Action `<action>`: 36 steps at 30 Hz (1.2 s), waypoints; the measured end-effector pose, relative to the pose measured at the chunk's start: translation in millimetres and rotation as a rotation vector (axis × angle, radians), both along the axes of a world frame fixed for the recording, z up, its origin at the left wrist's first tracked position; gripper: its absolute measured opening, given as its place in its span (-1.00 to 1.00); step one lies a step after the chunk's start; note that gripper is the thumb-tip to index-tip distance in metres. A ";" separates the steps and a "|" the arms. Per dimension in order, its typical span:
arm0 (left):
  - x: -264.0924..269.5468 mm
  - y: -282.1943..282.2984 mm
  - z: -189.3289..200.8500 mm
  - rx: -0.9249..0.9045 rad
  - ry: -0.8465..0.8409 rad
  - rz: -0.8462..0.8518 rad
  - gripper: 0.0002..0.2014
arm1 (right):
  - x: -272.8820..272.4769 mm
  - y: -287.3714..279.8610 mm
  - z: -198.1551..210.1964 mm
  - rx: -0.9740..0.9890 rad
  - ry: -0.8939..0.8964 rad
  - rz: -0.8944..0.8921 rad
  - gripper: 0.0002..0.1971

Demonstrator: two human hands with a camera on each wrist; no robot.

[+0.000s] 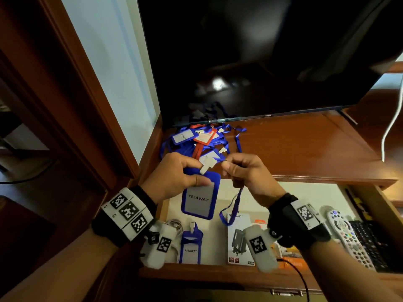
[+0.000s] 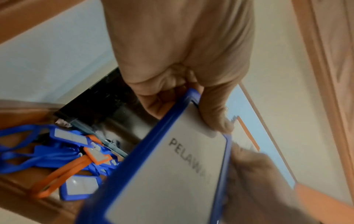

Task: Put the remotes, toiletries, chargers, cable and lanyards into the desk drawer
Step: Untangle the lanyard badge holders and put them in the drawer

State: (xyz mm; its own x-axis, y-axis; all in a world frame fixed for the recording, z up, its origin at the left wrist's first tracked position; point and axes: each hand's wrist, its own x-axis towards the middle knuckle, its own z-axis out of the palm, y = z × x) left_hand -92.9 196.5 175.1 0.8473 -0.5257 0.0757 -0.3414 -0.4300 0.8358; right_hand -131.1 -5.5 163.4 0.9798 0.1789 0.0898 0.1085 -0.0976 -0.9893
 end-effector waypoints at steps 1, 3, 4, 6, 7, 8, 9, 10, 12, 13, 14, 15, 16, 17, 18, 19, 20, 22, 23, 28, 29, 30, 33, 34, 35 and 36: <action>1.0 -1.1 -2.6 -0.040 0.030 0.060 -0.89 | -3.2 1.9 -4.2 0.048 -0.006 -0.045 -0.75; 0.8 -4.4 -9.0 -0.114 0.090 0.180 -0.80 | -8.3 6.6 -10.5 0.086 -0.046 -0.123 -0.75; -1.7 -7.3 -11.6 -0.162 0.115 0.237 -0.78 | -9.9 8.0 -13.2 0.111 -0.065 -0.158 -0.76; -8.1 -13.7 -14.1 -0.313 0.157 0.337 -0.88 | -14.1 10.8 -18.3 0.167 -0.080 -0.205 -0.79; -11.6 -17.2 -14.0 -0.396 0.190 0.379 -0.91 | -16.3 12.6 -21.6 0.184 -0.067 -0.211 -0.80; -15.6 -20.7 -13.4 -0.468 0.226 0.415 -0.91 | -18.7 15.0 -25.4 0.191 -0.042 -0.203 -0.82; -19.0 -24.1 -13.7 -0.520 0.254 0.446 -0.91 | -21.6 18.1 -28.8 0.193 -0.017 -0.188 -0.83; -22.4 -27.5 -14.1 -0.556 0.277 0.468 -0.89 | -23.9 20.7 -32.2 0.192 0.006 -0.173 -0.82; -27.5 -33.0 -17.6 -0.623 0.340 0.500 -0.83 | -26.9 24.2 -36.2 0.192 0.042 -0.162 -0.79; -29.8 -35.5 -19.2 -0.651 0.371 0.516 -0.81 | -27.7 24.5 -37.5 0.194 0.049 -0.164 -0.78; -32.1 -37.3 -20.2 -0.663 0.394 0.527 -0.80 | -28.1 23.4 -39.0 0.193 0.054 -0.168 -0.77; -33.0 -37.7 -22.9 -0.651 0.408 0.535 -0.81 | -28.6 21.7 -39.9 0.186 0.060 -0.167 -0.76; -33.2 -36.5 -24.9 -0.618 0.423 0.535 -0.81 | -28.8 19.7 -40.6 0.175 0.069 -0.159 -0.76; -32.0 -33.1 -27.8 -0.570 0.441 0.527 -0.77 | -29.1 17.2 -41.2 0.161 0.077 -0.146 -0.75; -29.3 -28.3 -29.7 -0.525 0.465 0.503 -0.68 | -29.1 14.2 -41.5 0.141 0.089 -0.131 -0.75; -25.4 -22.1 -31.2 -0.474 0.483 0.469 -0.55 | -28.9 10.7 -41.2 0.117 0.104 -0.108 -0.72; -19.6 -14.7 -31.8 -0.400 0.480 0.428 -0.40 | -28.1 6.2 -41.2 0.096 0.125 -0.075 -0.67; -8.9 -1.0 -26.7 -0.202 0.437 0.264 -0.20 | -26.0 -2.5 -39.6 0.039 0.188 0.027 -0.58; -6.2 3.4 -20.9 -0.114 0.406 0.134 -0.24 | -24.8 -5.3 -37.0 0.000 0.218 0.080 -0.62; -0.2 8.3 -2.2 0.219 0.403 -0.257 -0.62 | -16.7 -8.8 -23.1 -0.101 0.276 0.234 -0.81; 0.5 9.0 -2.9 0.231 0.416 -0.271 -0.63 | -15.0 -8.2 -20.9 -0.110 0.278 0.253 -0.79; 1.0 9.6 -3.7 0.237 0.428 -0.277 -0.63 | -13.5 -7.9 -19.2 -0.119 0.280 0.269 -0.79; -0.8 9.9 -8.9 0.190 0.499 -0.282 -0.55 | -9.1 -9.2 -18.8 -0.132 0.264 0.284 -0.81; -1.5 9.3 -11.0 0.178 0.511 -0.273 -0.52 | -8.2 -10.3 -19.2 -0.131 0.257 0.275 -0.81; -1.6 8.7 -13.4 0.168 0.507 -0.257 -0.52 | -7.4 -11.3 -20.2 -0.132 0.252 0.260 -0.81; -1.1 7.8 -15.3 0.161 0.491 -0.234 -0.54 | -6.7 -12.1 -21.5 -0.130 0.251 0.242 -0.81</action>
